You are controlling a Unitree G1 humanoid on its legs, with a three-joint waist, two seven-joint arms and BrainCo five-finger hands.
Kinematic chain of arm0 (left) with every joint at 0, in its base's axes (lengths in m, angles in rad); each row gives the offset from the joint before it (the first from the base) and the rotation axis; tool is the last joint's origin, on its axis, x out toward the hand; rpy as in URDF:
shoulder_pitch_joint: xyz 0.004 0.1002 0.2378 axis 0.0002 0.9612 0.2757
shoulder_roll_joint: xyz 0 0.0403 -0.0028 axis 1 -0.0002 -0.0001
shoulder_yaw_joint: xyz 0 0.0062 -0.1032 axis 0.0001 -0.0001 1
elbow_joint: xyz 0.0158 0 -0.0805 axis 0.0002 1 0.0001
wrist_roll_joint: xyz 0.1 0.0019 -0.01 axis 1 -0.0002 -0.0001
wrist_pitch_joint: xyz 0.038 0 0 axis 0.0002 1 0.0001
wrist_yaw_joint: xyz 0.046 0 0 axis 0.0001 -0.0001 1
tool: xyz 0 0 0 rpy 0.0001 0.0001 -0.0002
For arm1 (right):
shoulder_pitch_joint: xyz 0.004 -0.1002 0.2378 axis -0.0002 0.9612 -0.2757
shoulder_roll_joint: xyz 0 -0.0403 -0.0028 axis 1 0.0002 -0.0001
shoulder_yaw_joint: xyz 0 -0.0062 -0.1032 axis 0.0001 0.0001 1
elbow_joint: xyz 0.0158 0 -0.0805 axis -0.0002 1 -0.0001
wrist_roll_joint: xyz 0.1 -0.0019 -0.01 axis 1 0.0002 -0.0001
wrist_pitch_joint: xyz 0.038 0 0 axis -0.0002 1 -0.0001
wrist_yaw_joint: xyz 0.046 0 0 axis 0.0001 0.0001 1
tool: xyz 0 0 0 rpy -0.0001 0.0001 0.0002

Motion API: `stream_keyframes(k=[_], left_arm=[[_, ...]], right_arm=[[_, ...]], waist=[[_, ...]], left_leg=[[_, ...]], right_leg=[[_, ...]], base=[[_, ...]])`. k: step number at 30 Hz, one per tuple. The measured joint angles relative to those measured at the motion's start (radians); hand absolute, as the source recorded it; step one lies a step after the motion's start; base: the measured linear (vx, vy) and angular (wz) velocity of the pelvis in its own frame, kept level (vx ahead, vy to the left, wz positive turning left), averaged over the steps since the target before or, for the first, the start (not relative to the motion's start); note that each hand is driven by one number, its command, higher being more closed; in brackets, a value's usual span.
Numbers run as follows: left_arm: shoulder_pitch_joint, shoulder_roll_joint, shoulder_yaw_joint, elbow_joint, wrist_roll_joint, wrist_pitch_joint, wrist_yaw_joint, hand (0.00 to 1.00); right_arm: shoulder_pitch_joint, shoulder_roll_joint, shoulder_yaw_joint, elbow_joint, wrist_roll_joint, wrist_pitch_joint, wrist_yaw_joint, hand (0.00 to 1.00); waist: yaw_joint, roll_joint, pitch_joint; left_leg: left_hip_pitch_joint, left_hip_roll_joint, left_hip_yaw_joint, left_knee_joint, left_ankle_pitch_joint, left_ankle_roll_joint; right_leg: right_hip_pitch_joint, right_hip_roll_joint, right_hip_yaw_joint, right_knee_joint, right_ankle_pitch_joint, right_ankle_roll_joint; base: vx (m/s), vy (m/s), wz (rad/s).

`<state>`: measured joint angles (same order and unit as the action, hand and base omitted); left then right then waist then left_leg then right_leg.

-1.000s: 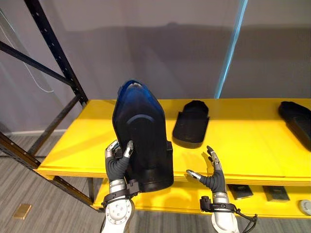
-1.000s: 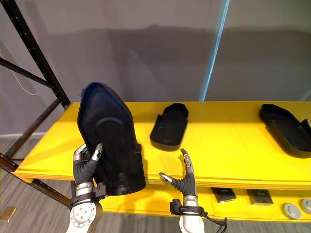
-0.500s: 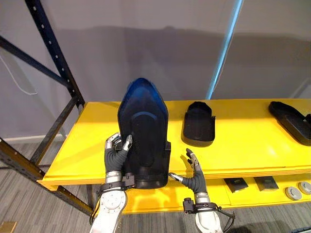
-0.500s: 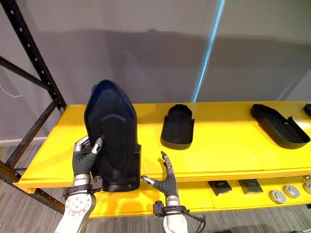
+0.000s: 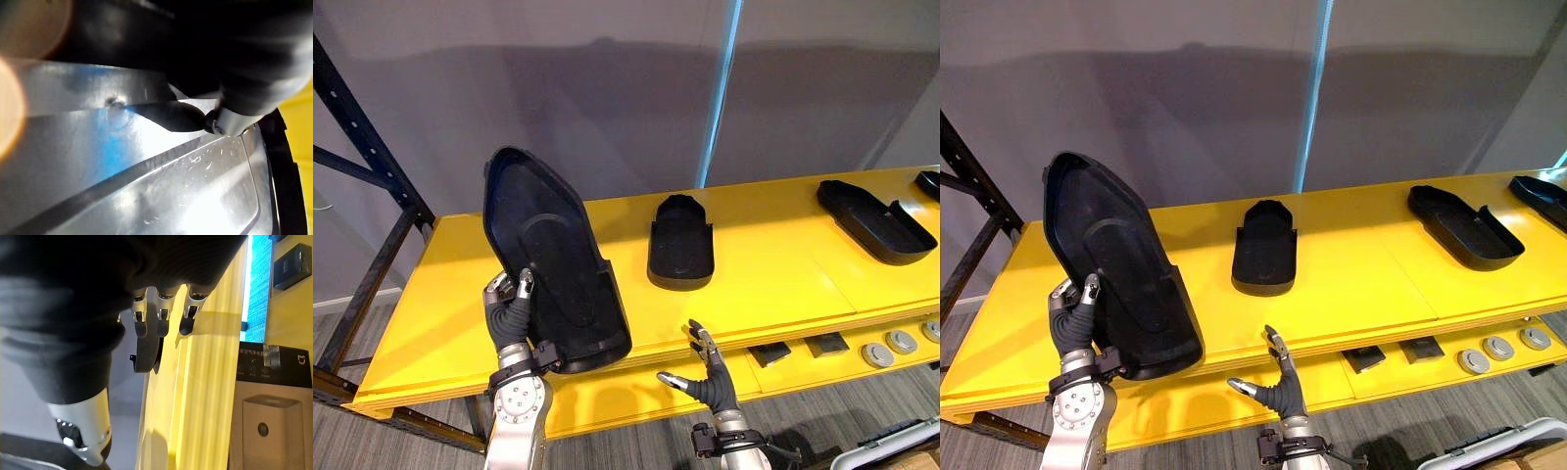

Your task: Walk over and take plastic housings, then place them on the shelf

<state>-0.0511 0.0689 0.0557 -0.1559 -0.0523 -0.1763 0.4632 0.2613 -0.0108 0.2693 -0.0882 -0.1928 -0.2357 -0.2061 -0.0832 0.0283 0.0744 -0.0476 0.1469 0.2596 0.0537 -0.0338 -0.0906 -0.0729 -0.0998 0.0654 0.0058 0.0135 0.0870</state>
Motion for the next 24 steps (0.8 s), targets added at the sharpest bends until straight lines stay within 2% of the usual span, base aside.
stream_keyframes(k=[4,7,9,10,11,13,15,21,24], left_arm=[[-0.022,0.012,0.028,0.065,-0.005,0.019,0.004,1.0],[-0.095,0.093,0.092,0.201,-0.006,0.064,-0.018,1.0],[-0.191,0.191,0.115,0.341,-0.026,0.088,-0.024,1.0],[-0.265,0.273,0.114,0.445,-0.05,0.104,-0.03,1.0],[-0.341,0.352,0.111,0.532,-0.073,0.116,-0.04,1.0],[-0.447,0.446,0.094,0.622,-0.111,0.122,-0.063,1.0],[-0.565,0.547,0.025,0.717,-0.13,0.122,-0.099,1.0],[-0.723,0.643,-0.089,0.923,-0.132,0.137,-0.153,1.0],[-0.763,0.674,-0.099,0.962,-0.131,0.156,-0.181,1.0]], right_arm=[[0.036,0.018,-0.031,-0.015,0.0,0.003,-0.004,0.0],[0.061,0.016,-0.035,-0.015,0.0,0.008,-0.004,0.0],[0.074,0.01,-0.032,-0.015,0.0,0.011,-0.002,0.0],[0.08,0.003,-0.029,-0.015,0.0,0.014,0.003,0.0],[0.085,-0.002,-0.029,-0.017,0.003,0.017,0.005,0.0],[0.092,-0.016,-0.024,-0.019,0.022,0.018,0.017,0.0],[0.1,-0.029,-0.012,-0.019,0.031,0.019,0.032,0.0],[0.087,-0.033,0.038,-0.019,0.043,0.018,0.048,0.0],[0.087,-0.033,0.049,-0.019,0.044,0.018,0.05,0.0]], waist=[[0.0,0.0,0.0],[-0.005,0.0,0.0],[-0.01,-0.003,0.0],[-0.01,-0.007,0.002],[-0.011,-0.018,0.009],[-0.018,-0.04,0.021],[-0.026,-0.065,0.034],[-0.046,-0.07,0.065],[-0.048,-0.07,0.1]], left_leg=[[0.008,-0.008,-0.003,-0.024,0.012,0.003],[0.028,-0.007,0.021,-0.041,0.017,0.001],[0.031,-0.007,0.035,-0.044,0.02,-0.003],[0.027,-0.006,0.049,-0.045,0.02,-0.003],[0.02,-0.007,0.062,-0.044,0.021,-0.003],[-0.008,-0.009,0.068,-0.034,0.024,0.0],[-0.042,-0.01,0.069,-0.022,0.028,0.004],[-0.071,-0.009,0.069,-0.016,0.031,0.007],[-0.074,-0.009,0.07,-0.016,0.032,0.007]], right_leg=[[-0.001,-0.004,0.0,-0.002,0.0,0.001],[-0.001,-0.001,0.015,-0.001,0.004,0.007],[-0.016,0.001,0.035,-0.001,0.009,0.011],[-0.025,0.002,0.047,-0.007,0.019,0.012],[-0.034,0.001,0.063,-0.021,0.035,0.016],[-0.052,-0.002,0.073,-0.039,0.056,0.017],[-0.073,-0.005,0.082,-0.055,0.075,0.015],[-0.102,-0.004,0.088,-0.057,0.084,0.016],[-0.105,-0.004,0.09,-0.058,0.086,0.017]], base=[[0.0,0.011,0.01],[-0.02,0.006,-0.2],[-0.06,0.009,-0.22],[-0.08,0.018,-0.4],[-0.07,0.017,-0.39],[-0.05,0.015,-0.18],[-0.05,0.006,-0.04],[-0.01,-0.002,-0.01],[-0.01,-0.002,-0.01]])
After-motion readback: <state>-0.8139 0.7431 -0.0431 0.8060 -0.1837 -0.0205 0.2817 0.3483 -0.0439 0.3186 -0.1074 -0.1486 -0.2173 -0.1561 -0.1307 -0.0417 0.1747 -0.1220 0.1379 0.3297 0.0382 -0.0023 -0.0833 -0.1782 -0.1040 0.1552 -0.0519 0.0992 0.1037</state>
